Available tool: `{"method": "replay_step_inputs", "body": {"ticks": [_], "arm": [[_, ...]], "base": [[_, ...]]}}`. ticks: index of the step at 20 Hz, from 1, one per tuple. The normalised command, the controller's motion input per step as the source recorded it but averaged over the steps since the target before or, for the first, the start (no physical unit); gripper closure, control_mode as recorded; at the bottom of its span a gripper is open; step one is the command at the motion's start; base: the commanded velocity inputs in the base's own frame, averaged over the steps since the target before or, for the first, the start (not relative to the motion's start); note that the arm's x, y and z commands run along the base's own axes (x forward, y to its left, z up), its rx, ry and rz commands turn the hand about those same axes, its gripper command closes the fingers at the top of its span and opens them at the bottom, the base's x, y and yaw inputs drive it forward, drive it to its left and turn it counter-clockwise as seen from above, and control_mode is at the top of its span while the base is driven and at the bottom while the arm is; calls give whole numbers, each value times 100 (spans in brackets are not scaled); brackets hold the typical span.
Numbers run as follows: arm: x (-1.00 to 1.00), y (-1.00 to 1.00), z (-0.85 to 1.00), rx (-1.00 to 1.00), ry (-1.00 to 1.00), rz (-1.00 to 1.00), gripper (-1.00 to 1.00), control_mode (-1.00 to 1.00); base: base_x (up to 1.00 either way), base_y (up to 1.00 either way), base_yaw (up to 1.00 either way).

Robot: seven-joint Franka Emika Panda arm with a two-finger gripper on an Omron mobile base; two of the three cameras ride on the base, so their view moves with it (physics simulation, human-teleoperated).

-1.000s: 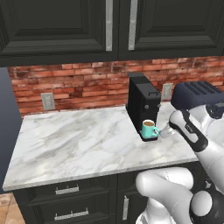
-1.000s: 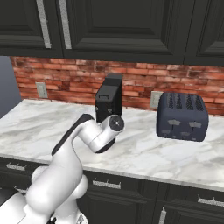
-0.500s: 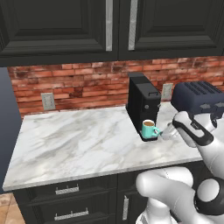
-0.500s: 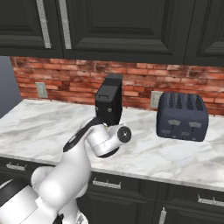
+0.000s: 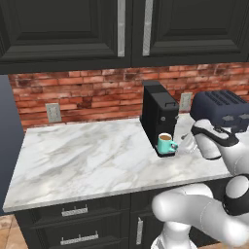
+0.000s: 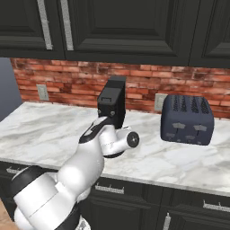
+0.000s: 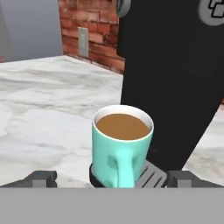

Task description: Pick up the brewed coffee from the coffee machine and place it next to the breakfast plate on the dining counter.

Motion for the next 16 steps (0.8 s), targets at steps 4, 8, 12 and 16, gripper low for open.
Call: {"method": "replay_step_inputs", "body": {"ticks": [4,8,12,16], "arm": [[42,0,-15,0,0,5,-100,-100],[35,0,-17,0,0,1,-100,-100],[22,0,-30,0,0,3,-100,-100],[21,0,-31,0,0,3,-100,-100]], "base": [[0,0,0],[0,0,0],[0,0,0],[0,0,0]]}}
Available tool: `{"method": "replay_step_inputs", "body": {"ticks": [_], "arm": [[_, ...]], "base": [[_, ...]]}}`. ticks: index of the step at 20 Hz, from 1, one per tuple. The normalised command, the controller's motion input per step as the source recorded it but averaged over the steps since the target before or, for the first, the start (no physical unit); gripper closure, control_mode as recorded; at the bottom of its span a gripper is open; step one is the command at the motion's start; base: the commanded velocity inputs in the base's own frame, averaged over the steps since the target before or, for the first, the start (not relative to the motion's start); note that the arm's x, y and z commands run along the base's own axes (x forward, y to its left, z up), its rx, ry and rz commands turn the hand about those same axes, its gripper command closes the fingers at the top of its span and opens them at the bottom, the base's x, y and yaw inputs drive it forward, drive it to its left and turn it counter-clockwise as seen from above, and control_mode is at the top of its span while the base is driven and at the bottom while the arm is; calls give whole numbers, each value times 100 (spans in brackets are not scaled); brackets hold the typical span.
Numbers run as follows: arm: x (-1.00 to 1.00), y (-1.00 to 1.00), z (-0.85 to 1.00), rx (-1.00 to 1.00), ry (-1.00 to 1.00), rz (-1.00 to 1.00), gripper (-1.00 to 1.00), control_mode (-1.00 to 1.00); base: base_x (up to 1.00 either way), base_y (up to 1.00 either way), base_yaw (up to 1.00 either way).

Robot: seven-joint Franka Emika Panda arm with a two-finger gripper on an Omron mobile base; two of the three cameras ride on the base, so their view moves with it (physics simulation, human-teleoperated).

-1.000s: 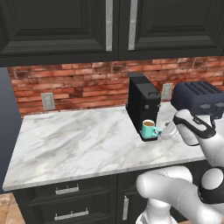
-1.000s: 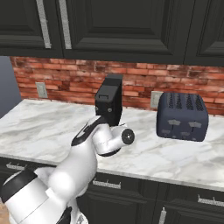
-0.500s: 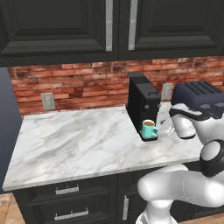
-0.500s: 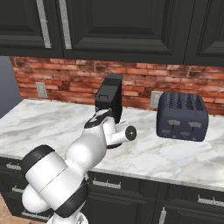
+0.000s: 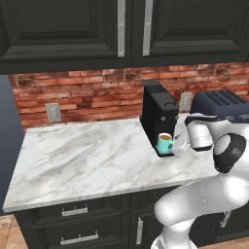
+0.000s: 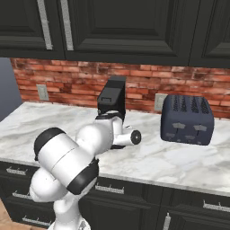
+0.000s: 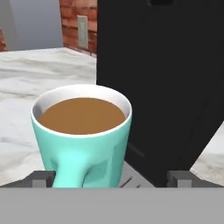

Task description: Pick up the brewed coffee from the coffee machine and place it next to the breakfast plate on the dining counter.

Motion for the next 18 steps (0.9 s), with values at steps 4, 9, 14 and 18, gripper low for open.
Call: {"method": "replay_step_inputs", "body": {"ticks": [4,9,14,18], "arm": [[20,0,-24,0,0,3,-100,-100],[13,13,-23,0,0,3,100,-100],[-2,17,-10,0,0,1,100,-100],[-25,11,0,-1,0,0,100,-100]], "base": [[0,0,0],[0,0,0],[0,0,0],[0,0,0]]}}
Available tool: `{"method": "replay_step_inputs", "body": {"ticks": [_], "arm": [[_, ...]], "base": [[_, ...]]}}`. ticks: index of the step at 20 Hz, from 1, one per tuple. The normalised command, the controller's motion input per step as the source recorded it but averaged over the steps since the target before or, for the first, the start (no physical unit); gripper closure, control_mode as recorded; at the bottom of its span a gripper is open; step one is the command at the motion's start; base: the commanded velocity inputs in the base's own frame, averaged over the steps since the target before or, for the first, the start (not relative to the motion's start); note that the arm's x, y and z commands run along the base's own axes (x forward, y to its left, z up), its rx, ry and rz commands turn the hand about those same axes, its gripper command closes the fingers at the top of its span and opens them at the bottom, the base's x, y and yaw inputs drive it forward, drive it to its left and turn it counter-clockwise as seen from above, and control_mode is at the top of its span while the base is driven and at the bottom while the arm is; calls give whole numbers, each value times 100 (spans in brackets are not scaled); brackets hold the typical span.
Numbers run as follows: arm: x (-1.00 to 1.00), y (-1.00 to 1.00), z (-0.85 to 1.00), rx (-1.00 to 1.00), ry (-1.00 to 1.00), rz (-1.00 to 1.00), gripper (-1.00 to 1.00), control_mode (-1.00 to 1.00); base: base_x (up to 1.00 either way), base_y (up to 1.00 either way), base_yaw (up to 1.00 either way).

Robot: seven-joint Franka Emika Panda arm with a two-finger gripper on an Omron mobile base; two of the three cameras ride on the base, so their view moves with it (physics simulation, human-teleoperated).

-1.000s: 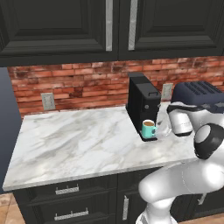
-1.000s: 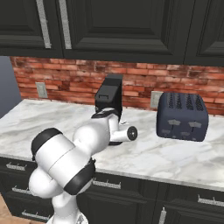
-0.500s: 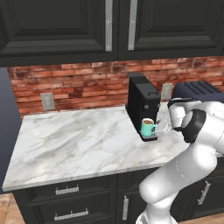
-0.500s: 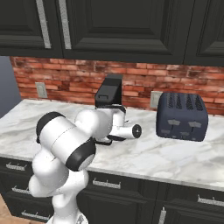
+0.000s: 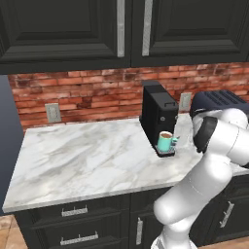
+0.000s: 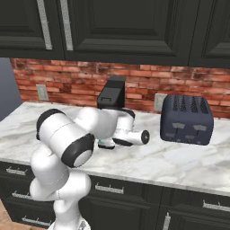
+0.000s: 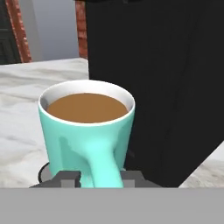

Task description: Pick up the brewed coffee from the coffee machine and place it next to the breakfast plate on the dining counter.

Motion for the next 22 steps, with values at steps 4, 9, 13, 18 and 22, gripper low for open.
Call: {"method": "replay_step_inputs", "body": {"ticks": [4,9,13,18,22], "arm": [[-46,7,5,-1,0,0,100,-100],[-64,12,32,-5,0,0,100,-100],[-69,10,46,-8,2,4,100,-100],[-81,16,69,-10,0,9,100,-100],[-94,26,82,-9,0,17,100,-100]], "base": [[0,0,0],[0,0,0],[0,0,0],[0,0,0],[0,0,0]]}}
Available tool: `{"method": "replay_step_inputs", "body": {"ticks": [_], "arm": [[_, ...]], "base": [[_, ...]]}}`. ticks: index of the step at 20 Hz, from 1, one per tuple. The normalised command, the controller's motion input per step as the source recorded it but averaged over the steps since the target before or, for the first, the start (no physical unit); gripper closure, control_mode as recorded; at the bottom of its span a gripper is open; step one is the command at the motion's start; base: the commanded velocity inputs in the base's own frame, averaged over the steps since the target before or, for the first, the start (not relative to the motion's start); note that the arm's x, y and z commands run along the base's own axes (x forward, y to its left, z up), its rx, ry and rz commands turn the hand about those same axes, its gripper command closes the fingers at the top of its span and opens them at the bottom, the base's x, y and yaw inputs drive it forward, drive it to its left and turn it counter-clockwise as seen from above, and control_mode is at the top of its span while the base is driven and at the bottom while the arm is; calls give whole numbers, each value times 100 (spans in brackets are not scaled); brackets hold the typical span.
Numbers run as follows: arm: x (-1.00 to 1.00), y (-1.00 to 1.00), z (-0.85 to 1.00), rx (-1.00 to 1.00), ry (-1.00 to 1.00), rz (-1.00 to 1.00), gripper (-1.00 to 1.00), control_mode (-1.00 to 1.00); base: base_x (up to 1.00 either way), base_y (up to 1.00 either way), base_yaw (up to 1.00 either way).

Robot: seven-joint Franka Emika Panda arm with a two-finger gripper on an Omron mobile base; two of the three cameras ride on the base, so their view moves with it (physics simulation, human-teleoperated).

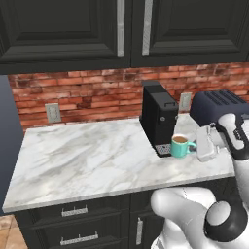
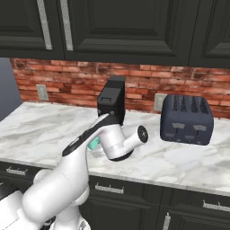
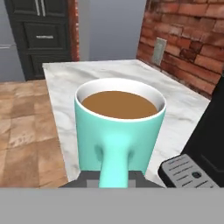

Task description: Pick up the brewed coffee from the coffee machine and place it next to the breakfast plate on the dining counter.

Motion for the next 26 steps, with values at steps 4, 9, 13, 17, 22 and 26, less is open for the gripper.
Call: {"method": "replay_step_inputs", "body": {"ticks": [4,9,13,17,22,26], "arm": [[-87,32,83,-6,-2,18,100,-100],[-64,21,82,-1,-3,14,100,-100],[-33,-5,40,0,0,5,100,-100],[-7,-5,1,0,0,0,100,-100],[0,-12,0,0,0,0,100,-100],[0,-23,0,1,0,0,100,-100]], "base": [[0,0,0],[0,0,0],[0,0,0],[0,0,0],[0,0,0],[0,0,0]]}}
